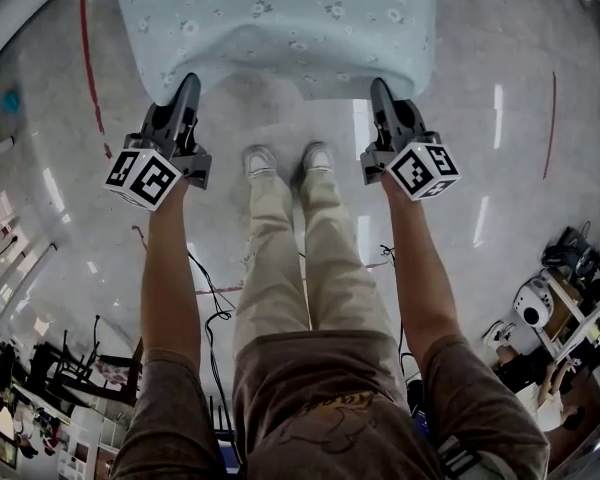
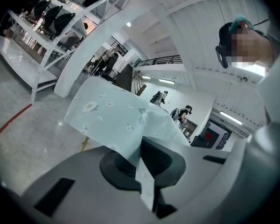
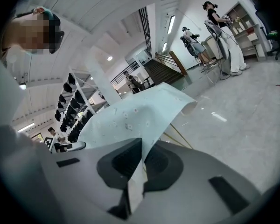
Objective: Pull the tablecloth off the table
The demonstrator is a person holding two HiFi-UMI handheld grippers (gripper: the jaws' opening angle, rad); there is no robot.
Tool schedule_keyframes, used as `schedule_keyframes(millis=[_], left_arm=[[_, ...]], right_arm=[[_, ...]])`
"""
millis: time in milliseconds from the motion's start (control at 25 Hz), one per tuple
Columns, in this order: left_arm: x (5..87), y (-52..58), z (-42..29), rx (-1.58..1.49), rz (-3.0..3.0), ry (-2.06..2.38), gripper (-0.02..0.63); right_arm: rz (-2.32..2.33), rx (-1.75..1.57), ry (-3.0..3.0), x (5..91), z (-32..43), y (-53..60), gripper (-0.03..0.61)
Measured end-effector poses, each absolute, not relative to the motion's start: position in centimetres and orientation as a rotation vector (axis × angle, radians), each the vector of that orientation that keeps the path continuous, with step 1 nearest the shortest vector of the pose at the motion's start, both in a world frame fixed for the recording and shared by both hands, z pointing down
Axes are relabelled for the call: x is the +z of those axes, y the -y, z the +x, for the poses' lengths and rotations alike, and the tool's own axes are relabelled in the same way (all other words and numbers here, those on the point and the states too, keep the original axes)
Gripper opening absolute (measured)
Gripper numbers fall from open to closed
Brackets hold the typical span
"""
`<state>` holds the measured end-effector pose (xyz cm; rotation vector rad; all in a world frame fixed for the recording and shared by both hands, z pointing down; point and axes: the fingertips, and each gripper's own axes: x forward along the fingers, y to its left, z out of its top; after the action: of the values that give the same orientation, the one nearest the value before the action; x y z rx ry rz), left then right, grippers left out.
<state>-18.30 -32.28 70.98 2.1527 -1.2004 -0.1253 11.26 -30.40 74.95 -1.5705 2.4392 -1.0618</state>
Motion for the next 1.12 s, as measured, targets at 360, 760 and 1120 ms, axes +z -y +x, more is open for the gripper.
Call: schedule_keyframes(millis=[360, 760, 1120], left_arm=[[67.2, 31.7, -17.5, -0.072, 2.166, 1.210, 0.020], [61.0, 31.7, -15.8, 0.000, 2.175, 1.260, 0.020], [54.4, 31.5, -15.3, 0.051, 2.201, 1.258, 0.020]], right_arm=[[-1.614, -1.041, -2.507, 70.1, 11.4, 30.1, 0.006], [-1.646, -1.000, -2.512, 63.5, 11.5, 30.2, 0.006], [-1.621, -0.957, -2.564, 57.0, 11.2, 30.1, 0.006]])
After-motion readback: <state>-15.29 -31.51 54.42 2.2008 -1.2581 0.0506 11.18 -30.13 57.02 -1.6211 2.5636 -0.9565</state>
